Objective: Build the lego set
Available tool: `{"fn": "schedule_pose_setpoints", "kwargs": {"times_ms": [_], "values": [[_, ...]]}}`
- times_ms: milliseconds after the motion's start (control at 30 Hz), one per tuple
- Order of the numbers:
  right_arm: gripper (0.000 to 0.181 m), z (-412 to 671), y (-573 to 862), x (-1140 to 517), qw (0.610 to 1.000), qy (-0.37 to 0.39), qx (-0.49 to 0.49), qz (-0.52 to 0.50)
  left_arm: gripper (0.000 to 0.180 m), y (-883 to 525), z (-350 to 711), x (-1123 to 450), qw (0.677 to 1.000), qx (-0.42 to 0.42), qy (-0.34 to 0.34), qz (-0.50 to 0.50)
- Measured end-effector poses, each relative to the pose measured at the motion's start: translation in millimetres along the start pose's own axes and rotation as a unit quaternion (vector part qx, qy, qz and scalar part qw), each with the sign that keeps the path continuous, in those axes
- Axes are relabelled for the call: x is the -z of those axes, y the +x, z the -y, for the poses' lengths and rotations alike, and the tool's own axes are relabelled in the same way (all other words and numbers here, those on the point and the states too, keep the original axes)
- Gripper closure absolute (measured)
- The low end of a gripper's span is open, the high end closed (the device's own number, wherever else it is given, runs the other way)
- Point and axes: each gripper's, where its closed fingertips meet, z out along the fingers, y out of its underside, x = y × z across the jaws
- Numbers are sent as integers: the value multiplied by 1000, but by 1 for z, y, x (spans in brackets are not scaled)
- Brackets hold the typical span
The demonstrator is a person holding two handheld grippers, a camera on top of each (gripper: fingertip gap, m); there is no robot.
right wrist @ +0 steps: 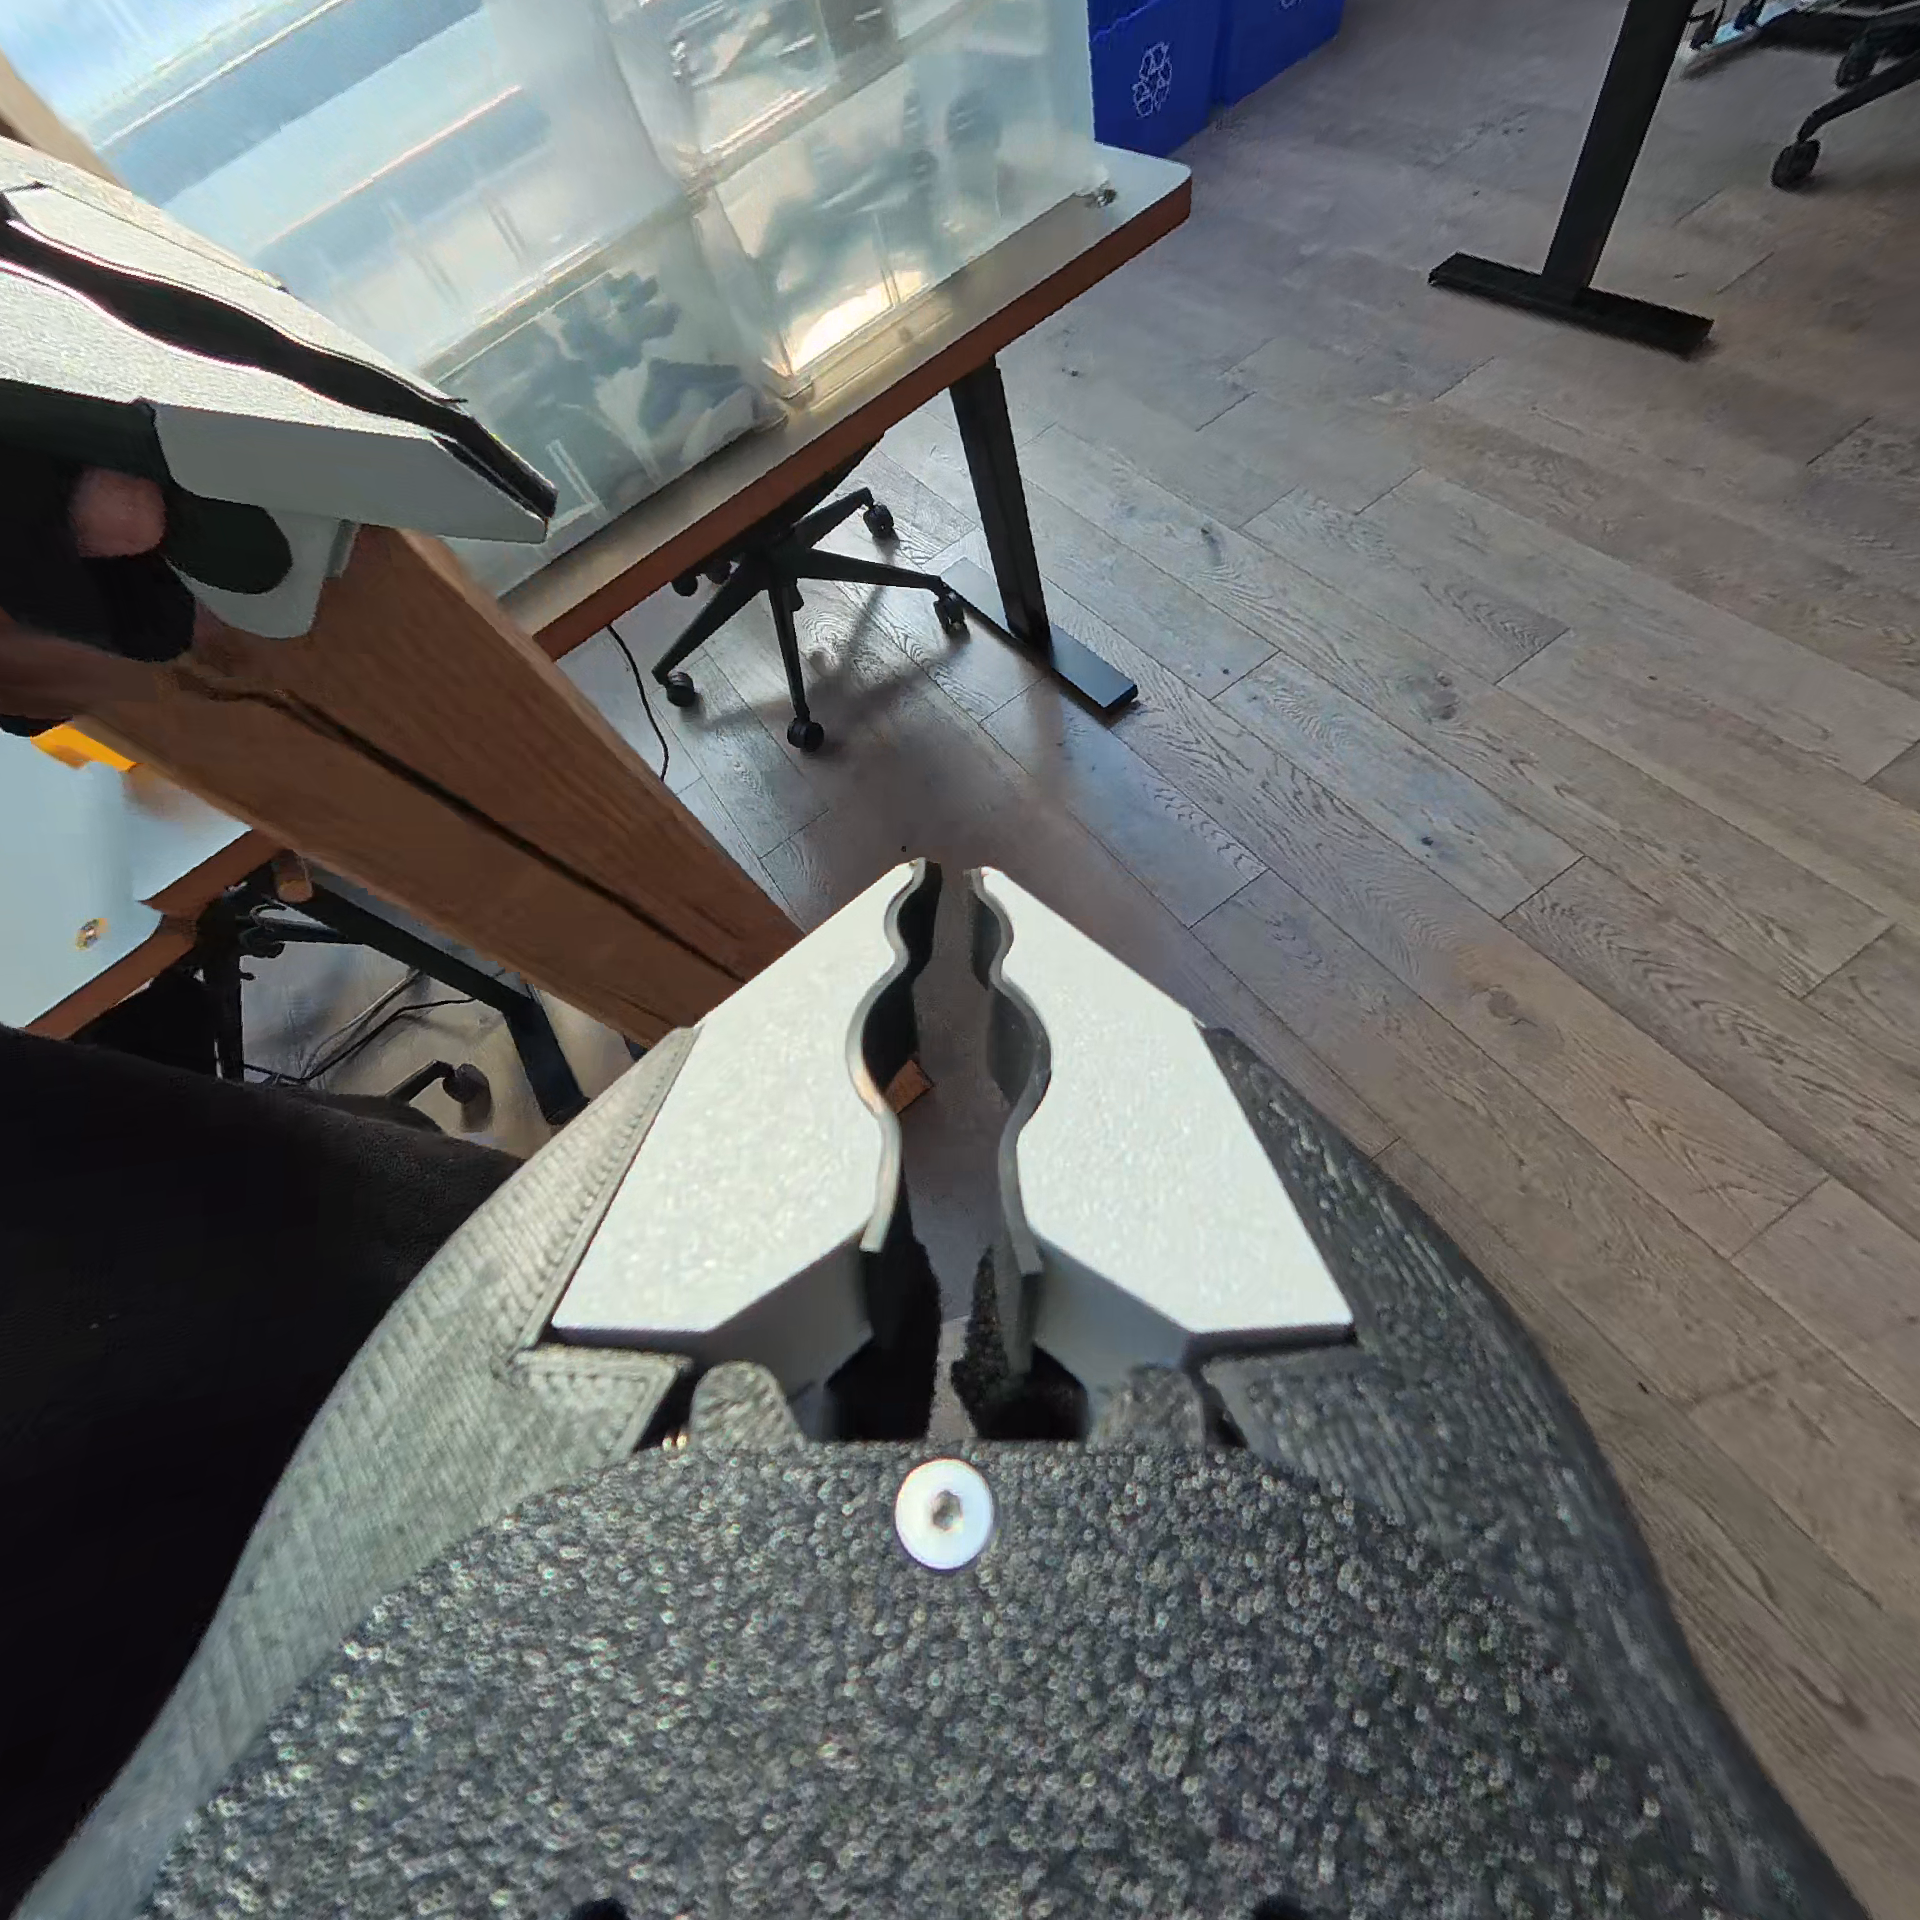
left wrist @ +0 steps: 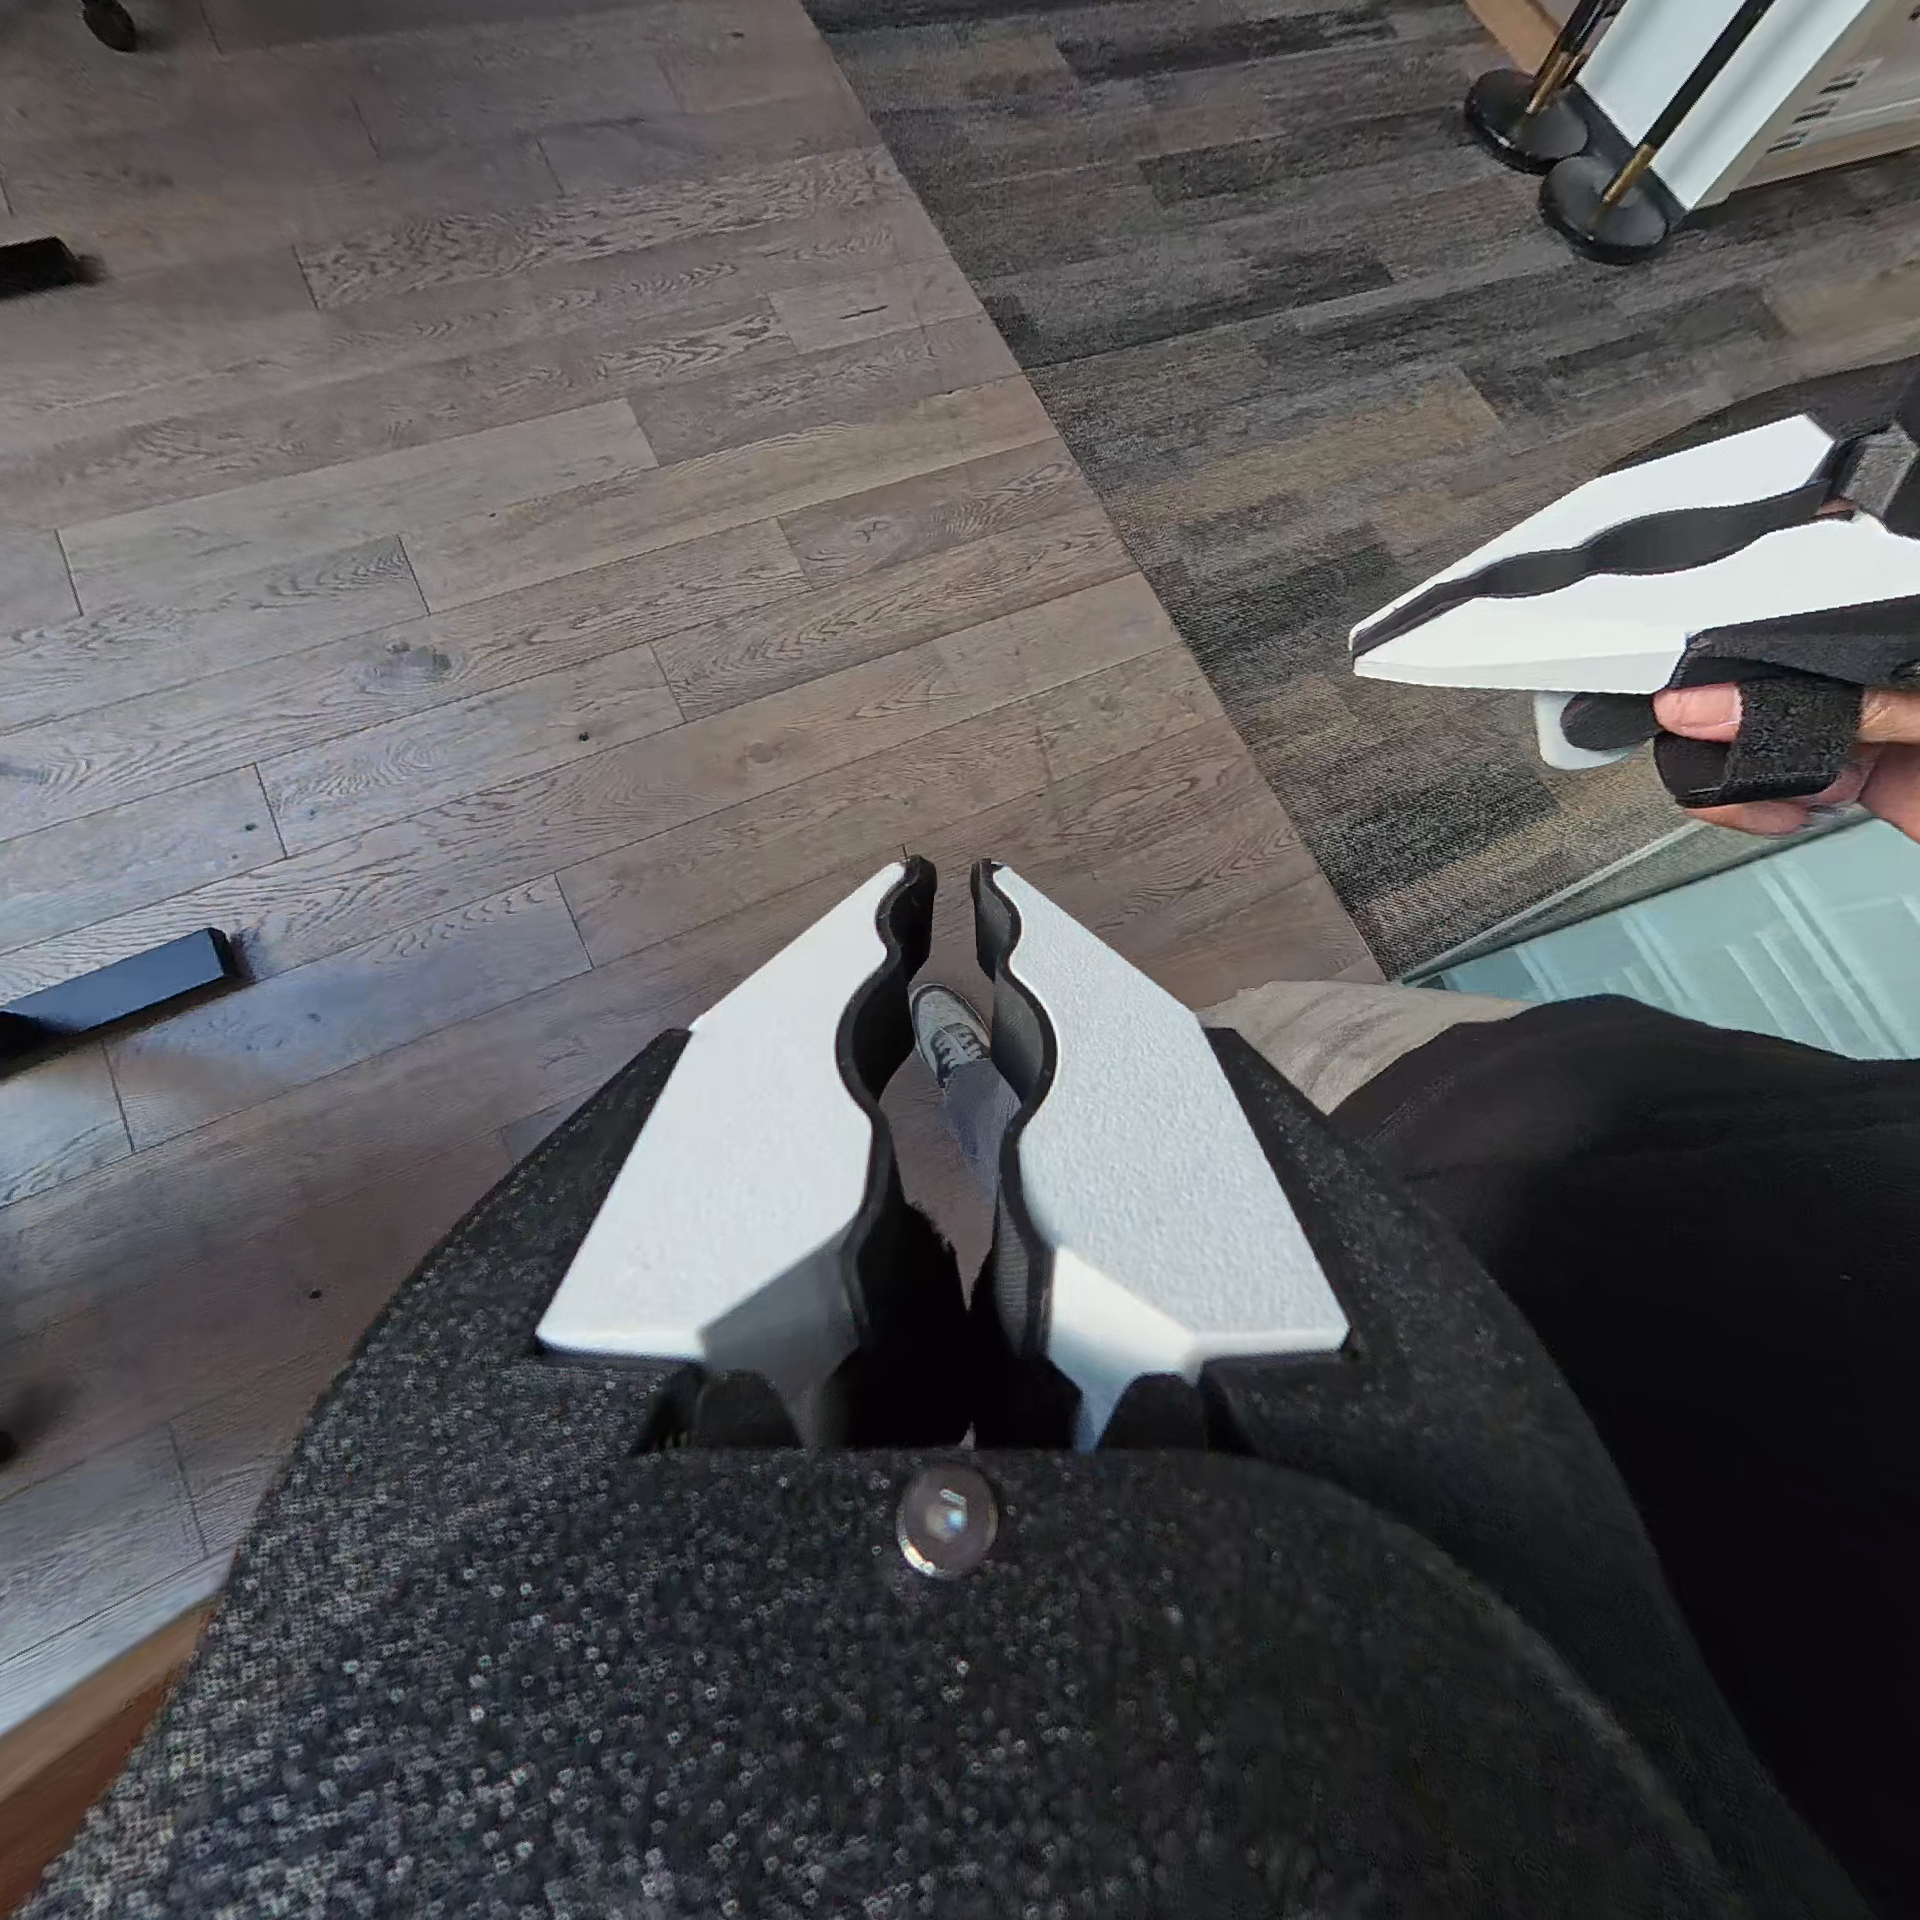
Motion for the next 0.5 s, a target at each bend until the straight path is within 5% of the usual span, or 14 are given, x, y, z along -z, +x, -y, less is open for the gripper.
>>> {"fn": "schedule_pose_setpoints", "kwargs": {"times_ms": [500], "values": [[172,242,319,-204,994,-42,89,45,173,-236,245,-205,996,56,18,60]]}}
